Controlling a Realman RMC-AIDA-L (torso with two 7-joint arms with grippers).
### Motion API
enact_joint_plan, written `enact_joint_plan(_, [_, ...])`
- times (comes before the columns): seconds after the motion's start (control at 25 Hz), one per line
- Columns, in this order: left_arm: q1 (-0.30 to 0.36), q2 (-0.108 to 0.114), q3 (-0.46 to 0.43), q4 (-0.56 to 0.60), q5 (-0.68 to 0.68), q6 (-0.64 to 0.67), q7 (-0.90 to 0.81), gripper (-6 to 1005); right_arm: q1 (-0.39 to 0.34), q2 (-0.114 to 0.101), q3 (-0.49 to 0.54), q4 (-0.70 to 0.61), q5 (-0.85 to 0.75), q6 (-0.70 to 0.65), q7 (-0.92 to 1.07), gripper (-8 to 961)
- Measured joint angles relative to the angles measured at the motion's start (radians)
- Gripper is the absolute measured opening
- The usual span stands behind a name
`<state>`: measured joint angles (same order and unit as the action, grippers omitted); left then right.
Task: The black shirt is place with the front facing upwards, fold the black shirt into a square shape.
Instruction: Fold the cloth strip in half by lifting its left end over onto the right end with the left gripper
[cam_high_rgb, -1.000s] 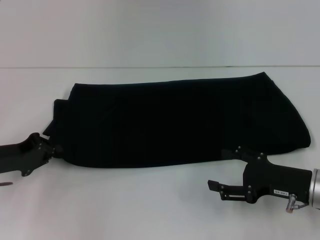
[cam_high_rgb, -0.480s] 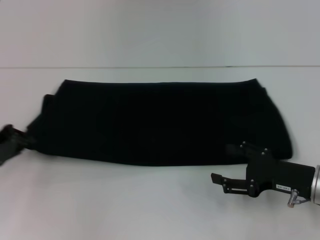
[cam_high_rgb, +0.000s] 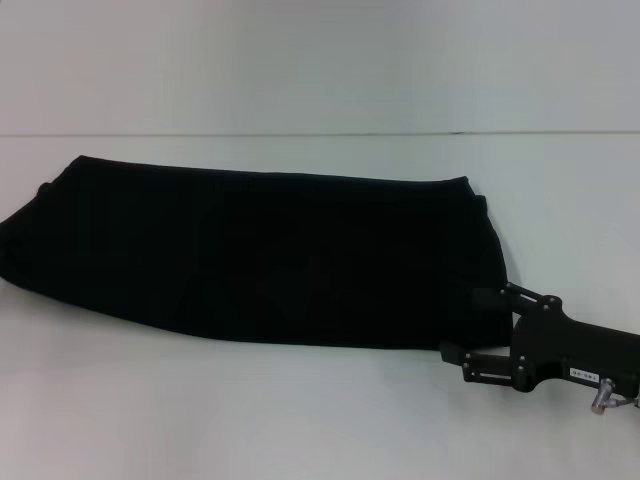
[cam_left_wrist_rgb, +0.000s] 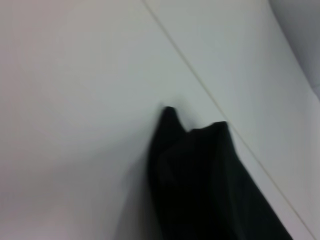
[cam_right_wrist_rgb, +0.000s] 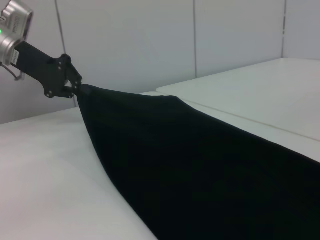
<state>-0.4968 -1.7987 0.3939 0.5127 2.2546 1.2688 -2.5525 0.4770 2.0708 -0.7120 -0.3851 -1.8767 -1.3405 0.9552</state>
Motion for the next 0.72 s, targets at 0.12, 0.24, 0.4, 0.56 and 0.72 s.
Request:
enact_joint_plan(0.12, [-0.02,0.0,-0.002,0.014,-0.009,0.037,0.008,40,-0.006,0.001,0.014,0.0,0.0,0.0,0.0,949])
enact_joint_plan(0.24, [-0.063,-0.002,-0.006,0.042,-0.038,0.089,0.015,43,-0.015,0.0,0.023,0.0,0.001,0.0,-0.002,949])
enact_joint_plan(0.4, [-0.167,-0.01,-0.001,0.071,-0.075,0.15,0.015,47,-0.025,0.0,0.038,0.0,0.0,0.0,-0.004,949])
enact_joint_plan(0.56, [-0.309,-0.049,0.003,0.081,-0.084,0.181,0.022,50,-0.034,0.0,0.039,0.0,0.001,0.0,-0.004,949])
enact_joint_plan(0.72, [-0.44,-0.125,0.055,0.081,-0.088,0.178,0.038,54,-0.047,0.003,0.039,0.0,0.001,0.0,-0.004,948])
